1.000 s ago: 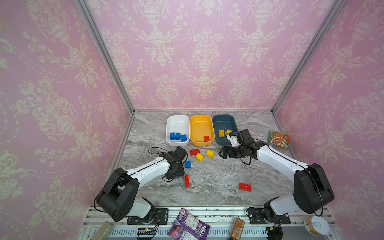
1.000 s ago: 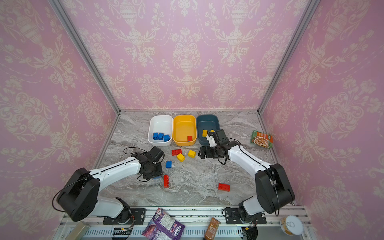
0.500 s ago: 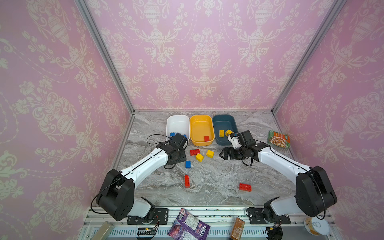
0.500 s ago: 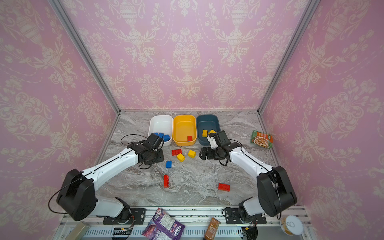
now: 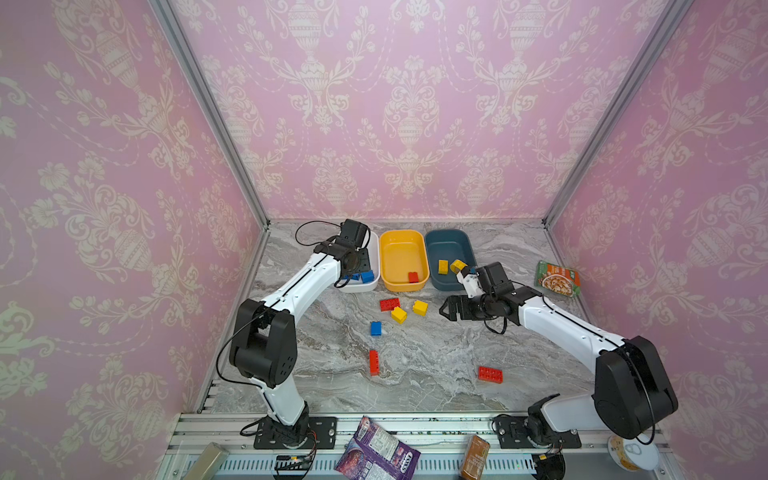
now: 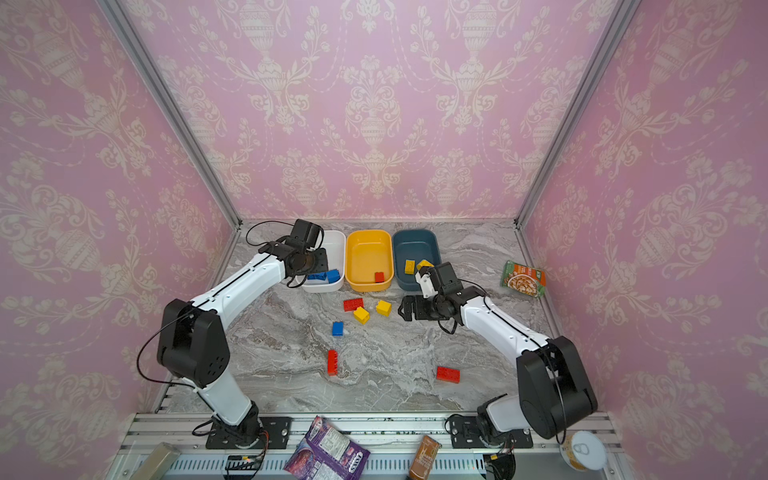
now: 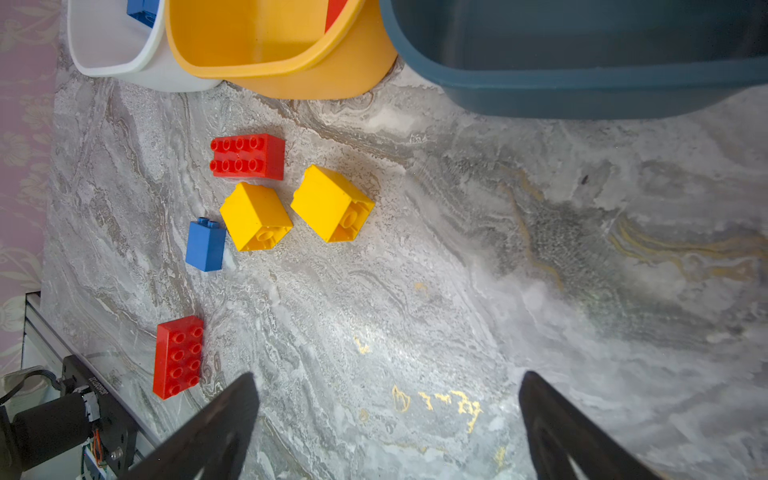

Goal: Sort the legos into containers by color
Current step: 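Carry the blue 2x4 brick into the white container and open the left gripper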

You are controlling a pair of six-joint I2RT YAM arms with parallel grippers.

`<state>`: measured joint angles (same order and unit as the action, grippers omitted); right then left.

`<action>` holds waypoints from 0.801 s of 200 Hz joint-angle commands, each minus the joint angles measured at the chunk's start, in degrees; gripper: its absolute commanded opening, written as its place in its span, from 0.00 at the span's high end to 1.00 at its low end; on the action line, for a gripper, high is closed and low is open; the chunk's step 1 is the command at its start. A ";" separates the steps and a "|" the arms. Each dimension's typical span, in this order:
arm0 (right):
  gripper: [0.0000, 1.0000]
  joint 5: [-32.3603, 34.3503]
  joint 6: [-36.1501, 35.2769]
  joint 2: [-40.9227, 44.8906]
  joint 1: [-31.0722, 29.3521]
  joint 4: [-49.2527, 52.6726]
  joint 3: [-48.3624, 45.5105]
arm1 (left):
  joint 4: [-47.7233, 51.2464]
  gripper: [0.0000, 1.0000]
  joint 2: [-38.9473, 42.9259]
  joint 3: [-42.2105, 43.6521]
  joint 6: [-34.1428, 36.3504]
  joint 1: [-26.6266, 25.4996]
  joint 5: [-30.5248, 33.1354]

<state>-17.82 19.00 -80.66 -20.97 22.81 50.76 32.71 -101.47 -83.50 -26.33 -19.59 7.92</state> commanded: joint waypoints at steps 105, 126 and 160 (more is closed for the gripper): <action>0.01 -0.09 1.47 3.41 0.36 0.05 -1.29 | -5.82 0.57 -21.22 -15.49 8.70 4.02 -0.15; 0.01 0.00 1.47 3.67 0.32 0.30 -1.28 | -5.88 0.52 -22.38 -16.06 8.70 4.24 -0.40; 0.01 0.27 1.34 3.85 0.32 0.73 -1.37 | -6.64 0.37 -21.98 -15.30 8.33 4.35 -0.90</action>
<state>-17.76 19.62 -78.61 -20.97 22.83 50.00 26.61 -123.57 -98.10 -18.76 -15.79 7.84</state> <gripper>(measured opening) 0.992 0.601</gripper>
